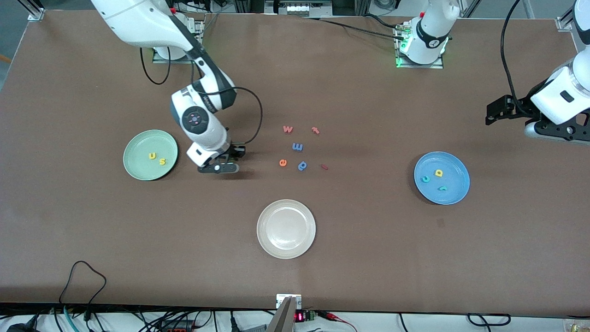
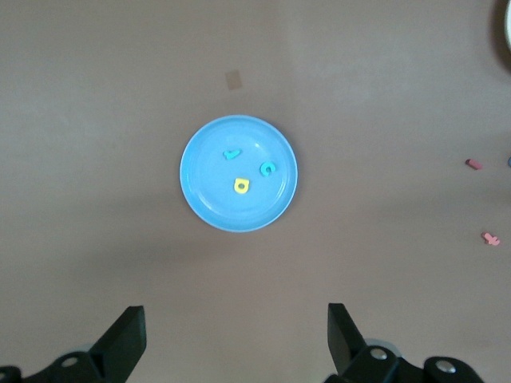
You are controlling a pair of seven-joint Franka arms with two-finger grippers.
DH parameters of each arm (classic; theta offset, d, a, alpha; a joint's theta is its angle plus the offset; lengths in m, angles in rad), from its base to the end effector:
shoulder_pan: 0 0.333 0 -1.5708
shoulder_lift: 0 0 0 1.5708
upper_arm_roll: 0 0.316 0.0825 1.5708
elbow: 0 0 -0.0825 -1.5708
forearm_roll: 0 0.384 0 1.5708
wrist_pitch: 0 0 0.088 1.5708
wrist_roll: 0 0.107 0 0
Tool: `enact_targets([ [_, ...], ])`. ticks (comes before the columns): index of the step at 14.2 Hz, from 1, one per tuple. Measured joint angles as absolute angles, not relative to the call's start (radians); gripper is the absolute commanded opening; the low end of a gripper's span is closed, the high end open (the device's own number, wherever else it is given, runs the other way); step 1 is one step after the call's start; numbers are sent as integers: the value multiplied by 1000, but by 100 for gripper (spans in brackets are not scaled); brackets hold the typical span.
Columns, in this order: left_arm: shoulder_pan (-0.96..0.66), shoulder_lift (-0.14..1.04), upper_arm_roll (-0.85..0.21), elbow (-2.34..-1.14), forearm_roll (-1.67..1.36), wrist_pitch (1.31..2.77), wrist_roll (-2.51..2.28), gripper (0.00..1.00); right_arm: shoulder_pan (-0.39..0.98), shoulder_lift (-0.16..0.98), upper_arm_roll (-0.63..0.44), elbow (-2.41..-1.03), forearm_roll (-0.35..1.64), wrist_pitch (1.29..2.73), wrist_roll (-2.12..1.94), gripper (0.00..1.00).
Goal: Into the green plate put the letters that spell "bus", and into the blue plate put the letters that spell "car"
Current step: 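Carry the green g onto the green plate with the right gripper and release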
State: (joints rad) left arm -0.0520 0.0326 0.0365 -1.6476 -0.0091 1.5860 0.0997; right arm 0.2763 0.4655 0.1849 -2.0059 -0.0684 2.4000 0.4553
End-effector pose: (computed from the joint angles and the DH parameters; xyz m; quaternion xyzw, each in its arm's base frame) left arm 0.5609 -0.0099 0.5714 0.9972 -0.0572 -0.0469 0.0059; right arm 0.5383 0.2645 0.2201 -0.9991 -0.0206 0.0363 0.0036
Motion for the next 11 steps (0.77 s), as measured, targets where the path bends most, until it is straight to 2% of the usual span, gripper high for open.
enact_targets([
  [3,-54,33,35,-1653,-8,1590,100,100,117,347,180,-2002,-68,2227,257,0],
  [5,-55,33,33,-1653,-8,1590,99,100,0,319,178,-2014,-68,2197,113,0],
  [7,-59,33,27,-1653,-7,1590,99,100,-82,336,178,-2033,-68,2198,13,0],
  [11,-75,28,-26,-1651,22,1590,93,100,-101,394,180,-2039,-68,2202,-10,2],
])
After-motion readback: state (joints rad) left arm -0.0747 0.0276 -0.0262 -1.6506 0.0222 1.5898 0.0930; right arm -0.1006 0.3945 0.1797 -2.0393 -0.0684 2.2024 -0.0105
